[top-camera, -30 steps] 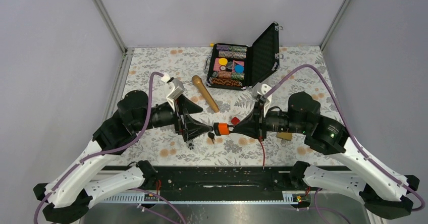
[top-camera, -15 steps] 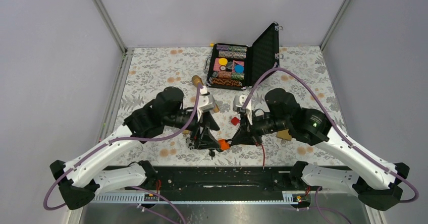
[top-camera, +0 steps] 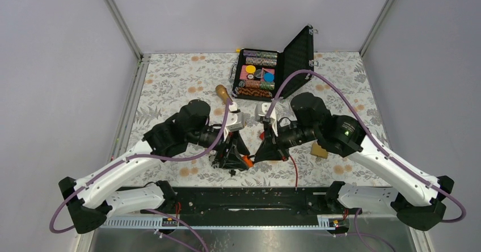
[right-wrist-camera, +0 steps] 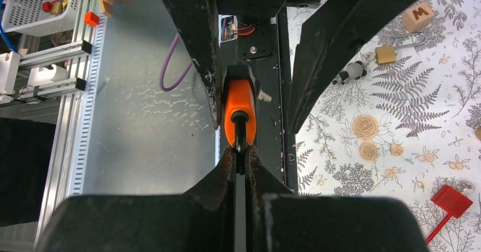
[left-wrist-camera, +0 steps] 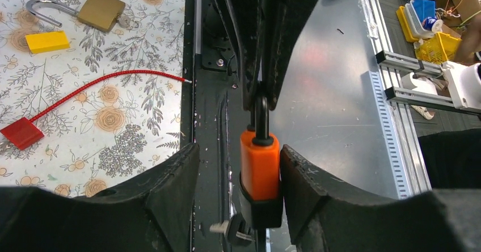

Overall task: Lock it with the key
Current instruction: Lock the lock.

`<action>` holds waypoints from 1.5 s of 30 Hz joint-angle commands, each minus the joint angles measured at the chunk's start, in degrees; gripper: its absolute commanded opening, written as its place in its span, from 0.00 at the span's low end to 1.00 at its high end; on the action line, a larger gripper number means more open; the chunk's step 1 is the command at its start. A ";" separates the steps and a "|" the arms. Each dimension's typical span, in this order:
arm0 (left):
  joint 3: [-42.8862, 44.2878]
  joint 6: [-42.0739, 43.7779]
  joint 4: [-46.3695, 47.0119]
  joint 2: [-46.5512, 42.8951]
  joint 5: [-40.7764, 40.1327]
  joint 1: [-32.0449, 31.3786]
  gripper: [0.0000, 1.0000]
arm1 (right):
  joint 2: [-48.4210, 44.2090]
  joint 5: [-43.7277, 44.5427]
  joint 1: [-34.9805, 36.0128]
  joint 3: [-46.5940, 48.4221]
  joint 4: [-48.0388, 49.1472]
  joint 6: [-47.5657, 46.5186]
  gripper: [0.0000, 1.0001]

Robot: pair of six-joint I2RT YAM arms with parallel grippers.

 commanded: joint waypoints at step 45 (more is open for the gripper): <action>-8.40 -37.14 49.81 -14.54 -37.53 -0.18 0.00 | 0.65 13.48 0.49 -23.31 85.58 47.43 0.78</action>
